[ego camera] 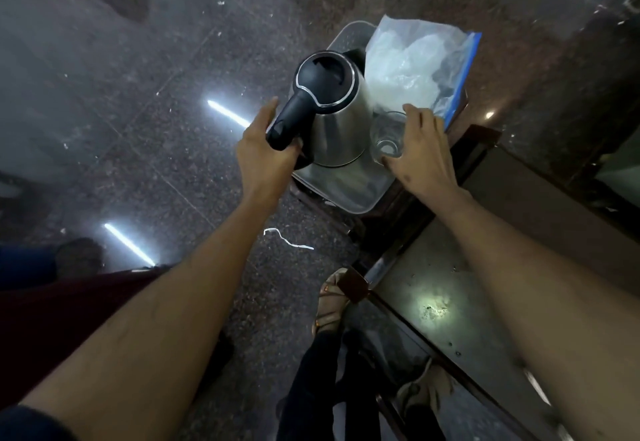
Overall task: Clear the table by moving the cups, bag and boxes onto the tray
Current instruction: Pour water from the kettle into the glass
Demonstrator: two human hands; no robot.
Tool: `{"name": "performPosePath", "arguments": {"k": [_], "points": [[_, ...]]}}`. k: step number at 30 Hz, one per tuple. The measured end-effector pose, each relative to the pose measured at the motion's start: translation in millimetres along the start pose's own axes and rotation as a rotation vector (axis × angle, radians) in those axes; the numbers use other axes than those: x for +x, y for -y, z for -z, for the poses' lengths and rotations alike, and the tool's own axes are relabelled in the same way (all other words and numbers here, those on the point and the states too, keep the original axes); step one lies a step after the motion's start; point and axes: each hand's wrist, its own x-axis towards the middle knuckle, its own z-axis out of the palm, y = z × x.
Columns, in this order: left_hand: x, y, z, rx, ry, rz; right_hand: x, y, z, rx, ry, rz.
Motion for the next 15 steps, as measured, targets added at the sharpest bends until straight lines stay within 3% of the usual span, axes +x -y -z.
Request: {"name": "performPosePath", "arguments": {"k": [4, 15], "points": [[10, 5, -5, -0.096, 0.092, -0.023, 3, -3, -8, -0.028, -0.018, 0.007], [30, -13, 20, -0.26, -0.042, -0.096, 2, 1, -12, 0.069, -0.015, 0.013]]}}
